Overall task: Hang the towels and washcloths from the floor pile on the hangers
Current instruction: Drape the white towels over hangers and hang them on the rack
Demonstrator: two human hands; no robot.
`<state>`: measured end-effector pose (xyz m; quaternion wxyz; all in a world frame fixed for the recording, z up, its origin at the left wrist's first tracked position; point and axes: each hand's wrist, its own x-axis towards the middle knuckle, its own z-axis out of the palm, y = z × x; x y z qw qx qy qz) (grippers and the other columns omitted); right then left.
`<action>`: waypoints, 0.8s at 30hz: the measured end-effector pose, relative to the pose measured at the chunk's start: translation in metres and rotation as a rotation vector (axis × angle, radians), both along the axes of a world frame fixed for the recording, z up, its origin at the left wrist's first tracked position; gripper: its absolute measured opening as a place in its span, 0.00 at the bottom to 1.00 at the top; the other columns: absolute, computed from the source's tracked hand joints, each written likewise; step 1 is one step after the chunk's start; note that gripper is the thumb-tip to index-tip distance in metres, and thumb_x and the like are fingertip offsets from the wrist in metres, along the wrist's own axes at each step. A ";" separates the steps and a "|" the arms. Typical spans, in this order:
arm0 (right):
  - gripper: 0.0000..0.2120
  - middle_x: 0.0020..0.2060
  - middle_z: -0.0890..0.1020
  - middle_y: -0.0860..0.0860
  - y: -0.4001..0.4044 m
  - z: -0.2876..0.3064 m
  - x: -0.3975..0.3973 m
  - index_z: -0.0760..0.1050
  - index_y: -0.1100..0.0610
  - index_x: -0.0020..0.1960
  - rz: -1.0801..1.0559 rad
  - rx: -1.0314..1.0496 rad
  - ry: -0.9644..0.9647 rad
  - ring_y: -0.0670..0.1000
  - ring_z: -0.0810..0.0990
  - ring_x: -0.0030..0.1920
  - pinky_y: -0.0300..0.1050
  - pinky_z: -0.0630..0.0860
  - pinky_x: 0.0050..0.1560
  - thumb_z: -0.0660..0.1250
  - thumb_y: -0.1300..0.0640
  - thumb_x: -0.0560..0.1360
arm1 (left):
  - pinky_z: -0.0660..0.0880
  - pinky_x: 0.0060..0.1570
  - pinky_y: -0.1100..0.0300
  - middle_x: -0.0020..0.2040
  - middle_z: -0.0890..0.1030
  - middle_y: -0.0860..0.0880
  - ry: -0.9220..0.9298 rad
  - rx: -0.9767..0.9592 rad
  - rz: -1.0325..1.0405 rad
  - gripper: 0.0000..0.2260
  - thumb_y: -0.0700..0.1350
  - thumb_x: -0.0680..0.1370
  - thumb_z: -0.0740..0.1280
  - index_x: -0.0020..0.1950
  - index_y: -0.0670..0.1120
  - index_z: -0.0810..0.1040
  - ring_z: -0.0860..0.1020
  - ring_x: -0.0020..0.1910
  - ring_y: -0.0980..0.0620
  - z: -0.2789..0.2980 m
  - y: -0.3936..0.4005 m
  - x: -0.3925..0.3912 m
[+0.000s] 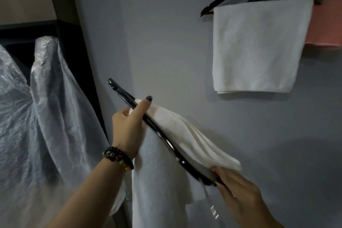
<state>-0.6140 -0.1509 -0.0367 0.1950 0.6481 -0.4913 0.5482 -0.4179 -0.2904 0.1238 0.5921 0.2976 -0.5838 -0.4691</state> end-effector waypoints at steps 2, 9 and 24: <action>0.13 0.49 0.79 0.42 0.011 0.013 -0.007 0.74 0.44 0.59 0.045 0.171 0.114 0.42 0.79 0.50 0.36 0.76 0.50 0.66 0.54 0.76 | 0.66 0.31 0.60 0.28 0.68 0.50 -0.002 -0.053 0.030 0.14 0.49 0.73 0.70 0.36 0.44 0.70 0.68 0.26 0.56 -0.003 0.003 0.001; 0.16 0.53 0.78 0.40 0.026 0.060 -0.015 0.78 0.49 0.56 0.001 0.166 -0.232 0.43 0.77 0.56 0.37 0.73 0.56 0.69 0.47 0.69 | 0.65 0.29 0.61 0.26 0.67 0.53 0.045 -0.113 0.010 0.13 0.47 0.74 0.68 0.32 0.45 0.69 0.67 0.25 0.55 -0.020 0.011 -0.005; 0.20 0.30 0.72 0.44 0.003 0.010 -0.026 0.66 0.49 0.38 -0.276 0.628 -0.156 0.46 0.72 0.32 0.42 0.66 0.31 0.75 0.41 0.65 | 0.62 0.29 0.64 0.27 0.66 0.59 0.056 -0.074 0.039 0.19 0.61 0.70 0.65 0.33 0.46 0.67 0.64 0.27 0.59 -0.111 0.033 -0.003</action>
